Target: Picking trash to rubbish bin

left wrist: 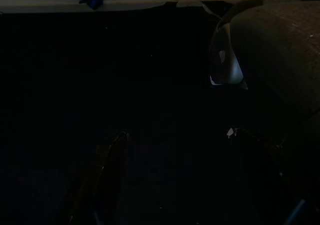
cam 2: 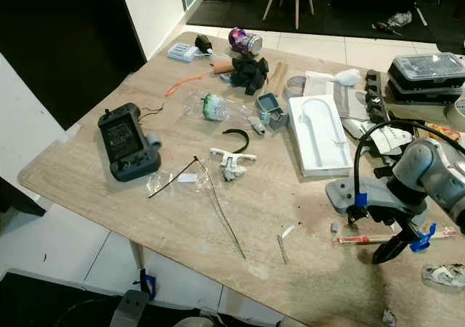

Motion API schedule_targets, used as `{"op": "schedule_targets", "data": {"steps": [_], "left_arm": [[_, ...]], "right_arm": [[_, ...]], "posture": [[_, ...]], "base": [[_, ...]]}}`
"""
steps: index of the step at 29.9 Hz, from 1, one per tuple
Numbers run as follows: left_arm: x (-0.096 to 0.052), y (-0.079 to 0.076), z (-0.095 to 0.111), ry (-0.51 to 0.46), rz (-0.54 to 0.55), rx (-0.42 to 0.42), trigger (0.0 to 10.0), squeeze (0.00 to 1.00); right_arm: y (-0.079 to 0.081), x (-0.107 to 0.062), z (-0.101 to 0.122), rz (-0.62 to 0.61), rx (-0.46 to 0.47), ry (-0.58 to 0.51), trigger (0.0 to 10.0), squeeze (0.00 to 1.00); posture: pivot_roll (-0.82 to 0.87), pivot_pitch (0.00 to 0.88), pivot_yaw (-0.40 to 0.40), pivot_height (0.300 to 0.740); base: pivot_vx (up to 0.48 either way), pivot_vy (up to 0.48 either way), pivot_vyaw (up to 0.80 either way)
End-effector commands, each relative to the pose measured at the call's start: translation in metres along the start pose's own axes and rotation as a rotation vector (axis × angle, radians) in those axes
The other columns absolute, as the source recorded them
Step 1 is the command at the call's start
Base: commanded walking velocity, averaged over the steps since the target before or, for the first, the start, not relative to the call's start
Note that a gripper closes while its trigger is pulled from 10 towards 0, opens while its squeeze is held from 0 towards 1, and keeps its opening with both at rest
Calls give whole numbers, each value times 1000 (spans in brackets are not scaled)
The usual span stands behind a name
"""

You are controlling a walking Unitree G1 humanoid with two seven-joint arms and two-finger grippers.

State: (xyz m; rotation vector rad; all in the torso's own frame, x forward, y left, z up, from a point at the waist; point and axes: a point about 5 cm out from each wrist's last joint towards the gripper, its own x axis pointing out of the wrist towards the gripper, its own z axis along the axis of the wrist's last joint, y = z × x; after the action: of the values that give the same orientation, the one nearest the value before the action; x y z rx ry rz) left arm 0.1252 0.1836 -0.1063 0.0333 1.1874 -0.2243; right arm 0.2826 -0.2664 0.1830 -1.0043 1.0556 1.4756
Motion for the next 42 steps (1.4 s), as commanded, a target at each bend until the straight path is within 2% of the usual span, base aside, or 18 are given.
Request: {"op": "schedule_targets", "data": {"steps": [1,8,21,25,33,38,42], "left_arm": [[8,-50,-7,23,-181,-13,10000,0],[8,-52,-7,25,-183,-17,10000,0],[8,-53,-8,25,-187,-29,10000,0],[8,-53,-8,25,-188,-30,10000,0],[8,-54,-7,23,-190,-33,10000,0],[8,-55,-7,23,-191,-34,10000,0],[8,-55,-8,23,-191,-36,10000,0]], "right_arm": [[5,24,-1,65,17,30,10000,0],[11,26,-8,16,62,149,10000,0],[8,38,2,-88,205,106,10000,0],[11,40,6,-86,253,99,10000,0],[18,46,31,-14,332,-87,10000,0],[21,46,32,7,338,-93,10000,0],[28,45,30,21,308,-51,10000,0]], "posture": [[-101,142,-31,740],[-106,150,-38,740],[-110,158,-43,740],[-110,158,-43,740],[-121,162,-49,740],[-121,162,-49,740],[-121,162,-49,740]], "base": [[0,0,0],[0,0,0],[0,0,0],[0,0,0],[0,0,0],[0,0,0],[0,0,0]]}}
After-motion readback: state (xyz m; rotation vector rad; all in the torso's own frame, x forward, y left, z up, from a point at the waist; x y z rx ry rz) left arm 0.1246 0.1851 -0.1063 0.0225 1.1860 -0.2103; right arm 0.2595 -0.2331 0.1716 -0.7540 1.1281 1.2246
